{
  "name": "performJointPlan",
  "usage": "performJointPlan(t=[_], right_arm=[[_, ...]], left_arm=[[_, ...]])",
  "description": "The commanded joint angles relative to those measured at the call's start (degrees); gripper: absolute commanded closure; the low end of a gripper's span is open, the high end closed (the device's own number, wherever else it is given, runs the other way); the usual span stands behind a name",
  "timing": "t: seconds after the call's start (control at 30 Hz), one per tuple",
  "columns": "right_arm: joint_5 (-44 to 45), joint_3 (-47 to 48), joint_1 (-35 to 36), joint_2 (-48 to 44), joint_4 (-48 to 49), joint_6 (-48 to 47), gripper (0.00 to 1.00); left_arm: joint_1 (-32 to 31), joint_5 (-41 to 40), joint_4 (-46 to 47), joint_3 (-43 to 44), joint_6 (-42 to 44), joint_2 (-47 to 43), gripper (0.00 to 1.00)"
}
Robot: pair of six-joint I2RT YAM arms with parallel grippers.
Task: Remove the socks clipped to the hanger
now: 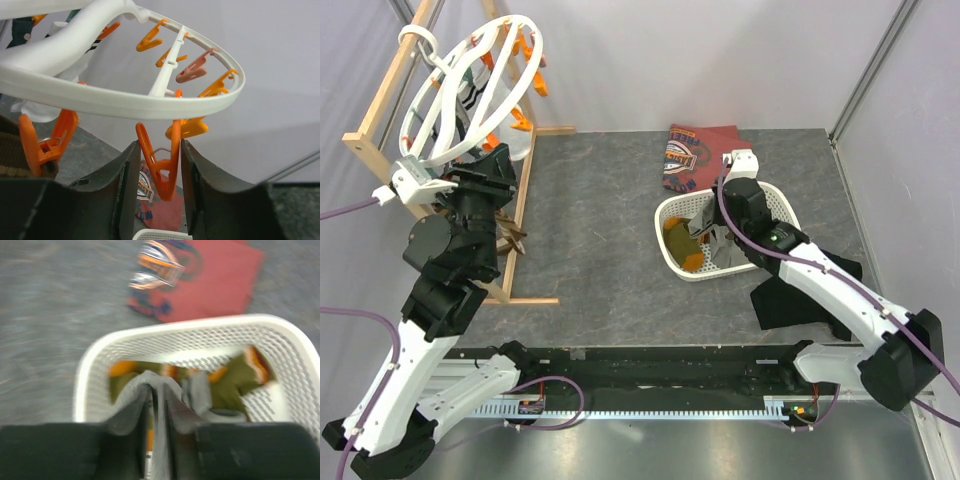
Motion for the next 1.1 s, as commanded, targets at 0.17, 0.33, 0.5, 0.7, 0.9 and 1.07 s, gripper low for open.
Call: performJointPlan(t=[0.17, 0.33, 0.5, 0.7, 0.9, 1.07], right_arm=[[1.09, 5.92, -2.44, 4.29, -4.79, 3.47, 0.46], [-18.85, 2.25, 0.11, 2.36, 15.66, 1.11, 0.4], [-33.66, -0.23, 4.67, 5.78, 41.22, 2.87, 0.39], [-31.9, 11.62, 17.76, 18.51, 45.4, -1.36, 0.34], [-26.81, 22.52, 27.34, 30.73, 50.16, -3.63, 0.29], [-19.95, 32.37, 31.31, 40.75, 50.15, -6.81, 0.27]], left_arm=[[-0.01, 8.03, -2.99, -0.19, 7.09, -2.08, 0.44], [-0.1, 12.07, -5.37, -0.19, 8.23, -2.52, 0.36], [-0.01, 21.22, -6.95, 0.07, 10.78, -4.36, 0.27], [-0.01, 25.61, -10.2, 2.79, 10.52, -5.6, 0.22], [-0.01, 30.54, -13.19, 6.13, 11.66, -8.14, 0.19], [-0.02, 31.16, -13.89, 5.79, 12.71, -12.27, 0.19]])
